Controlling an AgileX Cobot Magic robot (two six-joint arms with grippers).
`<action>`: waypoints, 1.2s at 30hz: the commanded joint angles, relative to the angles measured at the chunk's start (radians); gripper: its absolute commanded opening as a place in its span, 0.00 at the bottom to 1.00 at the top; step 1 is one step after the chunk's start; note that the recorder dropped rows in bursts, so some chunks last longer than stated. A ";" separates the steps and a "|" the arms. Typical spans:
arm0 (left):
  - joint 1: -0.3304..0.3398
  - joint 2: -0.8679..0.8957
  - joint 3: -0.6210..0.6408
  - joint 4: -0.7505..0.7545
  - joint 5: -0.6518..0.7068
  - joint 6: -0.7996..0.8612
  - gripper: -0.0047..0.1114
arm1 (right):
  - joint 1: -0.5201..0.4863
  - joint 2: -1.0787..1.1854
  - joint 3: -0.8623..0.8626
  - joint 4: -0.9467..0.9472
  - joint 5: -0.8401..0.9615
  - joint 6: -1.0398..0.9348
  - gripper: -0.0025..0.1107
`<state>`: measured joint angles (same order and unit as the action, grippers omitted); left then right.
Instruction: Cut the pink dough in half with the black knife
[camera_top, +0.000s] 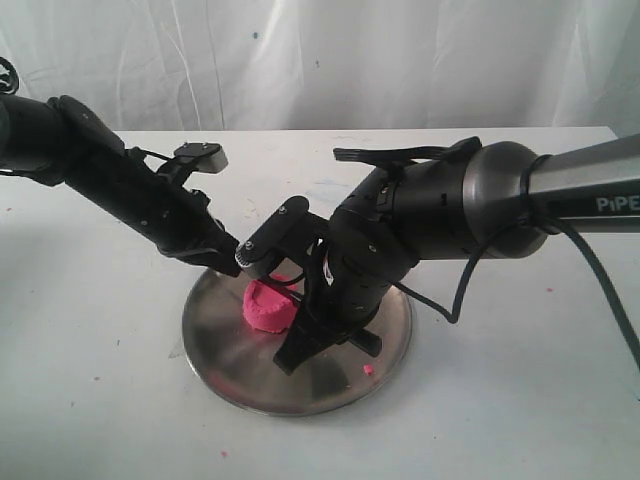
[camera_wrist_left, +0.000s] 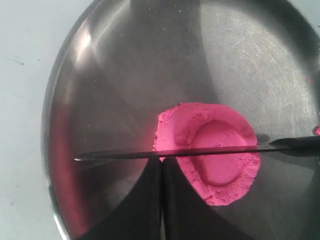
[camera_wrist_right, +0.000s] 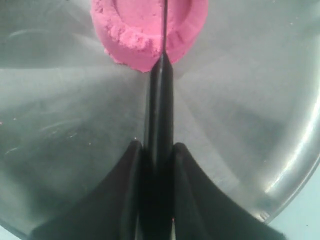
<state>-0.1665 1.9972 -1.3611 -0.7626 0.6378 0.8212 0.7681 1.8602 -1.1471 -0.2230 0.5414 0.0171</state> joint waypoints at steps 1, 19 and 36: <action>-0.006 -0.008 -0.007 0.009 -0.001 -0.011 0.04 | -0.002 -0.002 -0.009 -0.003 0.002 0.004 0.02; -0.020 0.078 -0.095 0.017 0.047 -0.039 0.04 | -0.002 -0.002 -0.009 0.007 0.012 0.004 0.02; -0.020 0.072 -0.095 0.017 0.055 -0.038 0.04 | -0.002 0.039 -0.009 0.009 0.009 0.004 0.02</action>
<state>-0.1762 2.0647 -1.4570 -0.7390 0.6749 0.7864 0.7681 1.8911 -1.1531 -0.2191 0.5583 0.0197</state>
